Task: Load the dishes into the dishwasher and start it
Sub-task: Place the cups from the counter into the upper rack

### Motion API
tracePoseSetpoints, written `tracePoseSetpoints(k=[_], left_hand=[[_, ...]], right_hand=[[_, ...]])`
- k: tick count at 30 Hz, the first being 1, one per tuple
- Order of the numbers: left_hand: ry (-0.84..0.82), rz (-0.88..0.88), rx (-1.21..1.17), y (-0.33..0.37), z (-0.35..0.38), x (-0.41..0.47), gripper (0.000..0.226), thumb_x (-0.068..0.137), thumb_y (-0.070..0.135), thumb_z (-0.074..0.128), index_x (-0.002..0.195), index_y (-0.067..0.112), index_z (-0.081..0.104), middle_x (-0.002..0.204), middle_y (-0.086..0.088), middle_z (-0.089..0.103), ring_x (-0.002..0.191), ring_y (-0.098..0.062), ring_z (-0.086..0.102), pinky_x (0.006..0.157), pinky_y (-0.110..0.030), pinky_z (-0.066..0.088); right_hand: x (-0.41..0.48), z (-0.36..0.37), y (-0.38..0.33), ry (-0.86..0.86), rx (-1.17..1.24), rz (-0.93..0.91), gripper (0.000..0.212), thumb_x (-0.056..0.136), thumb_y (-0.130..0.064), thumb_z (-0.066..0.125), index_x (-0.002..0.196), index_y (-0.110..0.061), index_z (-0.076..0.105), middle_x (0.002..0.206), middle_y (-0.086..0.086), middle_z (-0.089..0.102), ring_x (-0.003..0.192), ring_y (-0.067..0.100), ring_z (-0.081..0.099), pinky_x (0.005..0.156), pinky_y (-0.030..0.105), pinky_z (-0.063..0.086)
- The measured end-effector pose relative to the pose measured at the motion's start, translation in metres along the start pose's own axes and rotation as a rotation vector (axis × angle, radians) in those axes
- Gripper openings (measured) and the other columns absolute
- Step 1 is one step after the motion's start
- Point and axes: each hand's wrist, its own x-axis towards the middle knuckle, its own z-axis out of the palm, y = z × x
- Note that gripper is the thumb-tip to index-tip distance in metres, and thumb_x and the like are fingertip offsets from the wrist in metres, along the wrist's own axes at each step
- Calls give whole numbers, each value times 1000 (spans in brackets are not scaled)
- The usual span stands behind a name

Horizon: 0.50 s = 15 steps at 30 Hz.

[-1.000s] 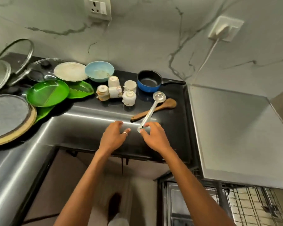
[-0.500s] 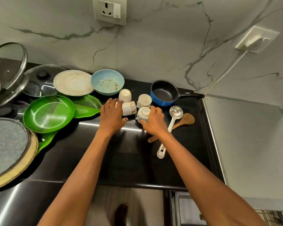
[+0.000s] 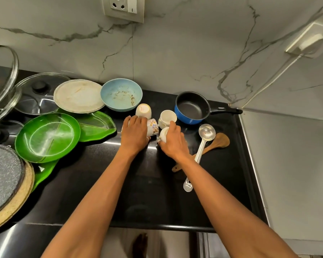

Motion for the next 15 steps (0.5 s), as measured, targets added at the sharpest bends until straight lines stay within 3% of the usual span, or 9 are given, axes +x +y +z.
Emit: tracePoseSetpoints(k=[3,6,11,15], left_hand=[[39,-47,-96,12,-10,-13,68,69,36,81,125,10,54,120,-18,61,115,-36,54,105,-47,38],[84,-191,-407,38,-31,-38,70,72,28,82,132,13,48,122,-15,51,110,-33,54,86,-44,49],[51,-289,-646,88,-57,-83,75,74,28,85,137,20,47,135,-10,42,119,-28,52,96,-36,46],[25,-242,-663,142,-69,-124,75,75,32,85,139,20,49,138,-6,44,121,-22,52,98,-33,45]], right_hand=[[-9,-6,6,70,70,36,81,82,-31,78,144,-14,27,137,14,46,121,34,52,86,39,47],[-27,-23,19,167,251,126,73,82,-42,76,137,-16,36,134,10,49,115,28,56,80,31,45],[-73,-61,52,246,680,309,69,80,-49,76,135,-22,43,123,-1,56,103,15,59,66,22,46],[-128,-87,95,271,997,391,59,82,-48,75,128,-26,46,118,-4,61,99,12,64,77,28,58]])
